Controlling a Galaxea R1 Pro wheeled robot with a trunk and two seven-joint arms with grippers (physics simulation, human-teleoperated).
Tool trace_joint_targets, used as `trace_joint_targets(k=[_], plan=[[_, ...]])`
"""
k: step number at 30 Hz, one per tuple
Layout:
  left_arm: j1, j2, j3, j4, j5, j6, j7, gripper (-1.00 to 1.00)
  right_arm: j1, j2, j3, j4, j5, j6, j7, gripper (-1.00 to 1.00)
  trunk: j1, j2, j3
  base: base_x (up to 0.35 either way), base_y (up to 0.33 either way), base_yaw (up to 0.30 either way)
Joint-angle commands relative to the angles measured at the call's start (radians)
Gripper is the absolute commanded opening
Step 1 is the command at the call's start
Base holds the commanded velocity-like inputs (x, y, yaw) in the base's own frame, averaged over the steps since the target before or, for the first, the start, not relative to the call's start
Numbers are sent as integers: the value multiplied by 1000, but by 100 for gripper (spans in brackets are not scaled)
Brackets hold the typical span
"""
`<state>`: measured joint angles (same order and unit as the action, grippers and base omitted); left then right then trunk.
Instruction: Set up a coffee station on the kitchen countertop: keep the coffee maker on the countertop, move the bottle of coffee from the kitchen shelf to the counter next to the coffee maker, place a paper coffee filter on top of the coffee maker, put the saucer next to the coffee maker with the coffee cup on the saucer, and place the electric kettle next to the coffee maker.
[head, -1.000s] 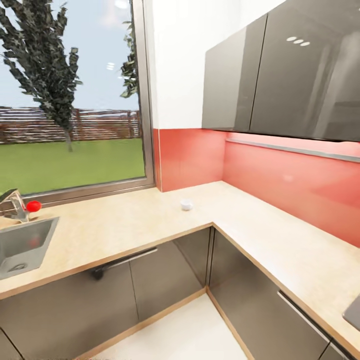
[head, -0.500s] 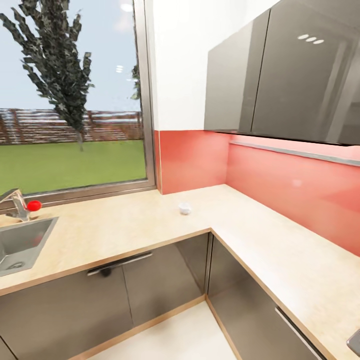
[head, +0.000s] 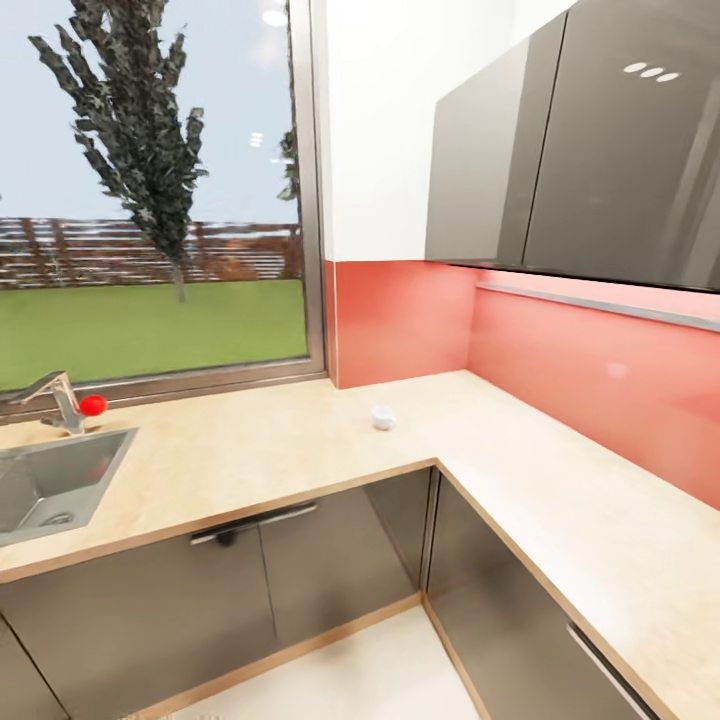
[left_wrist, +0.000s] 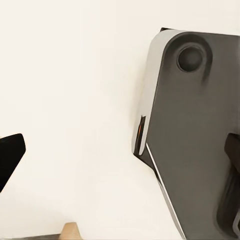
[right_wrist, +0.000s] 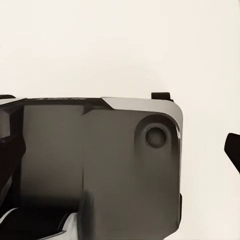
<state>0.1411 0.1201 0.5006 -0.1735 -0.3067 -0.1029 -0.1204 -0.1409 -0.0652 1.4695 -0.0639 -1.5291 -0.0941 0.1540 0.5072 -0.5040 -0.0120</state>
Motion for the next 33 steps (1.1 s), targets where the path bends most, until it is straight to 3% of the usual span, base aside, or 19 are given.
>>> trace_joint_targets(k=[1, 15, 20, 24, 29, 30, 33], plan=[[0, 0, 9, -1, -9, -2, -5, 100, -1, -1, 8, -2, -10, -3, 2, 100, 0, -1, -1, 0, 0, 268], [0, 0, 5, -2, -10, -3, -5, 100, -1, 4, 8, -2, -10, -3, 2, 100, 0, -1, -1, 0, 0, 276], [0, 0, 3, -3, -11, -3, -5, 100, -1, 31, 8, -2, -3, -3, -2, 100, 0, -1, -1, 0, 0, 278], [0, -1, 0, -3, -13, -3, -7, 100, 0, 49, 10, 0, 31, -3, -4, 100, 0, -1, -1, 0, 0, 278], [0, -2, -1, -6, -15, -2, -6, 100, -6, 50, 9, -1, 54, -13, -5, 100, 0, -1, -1, 0, 0, 278], [-1, -2, -2, -6, -15, -1, -6, 100, -12, 50, 9, -1, 54, -21, -5, 100, 0, -1, -1, 0, 0, 264], [-1, 1, -3, -4, -14, 1, -7, 100, -67, 50, 8, -2, 53, -183, -5, 100, 0, -1, -1, 0, 0, 74]])
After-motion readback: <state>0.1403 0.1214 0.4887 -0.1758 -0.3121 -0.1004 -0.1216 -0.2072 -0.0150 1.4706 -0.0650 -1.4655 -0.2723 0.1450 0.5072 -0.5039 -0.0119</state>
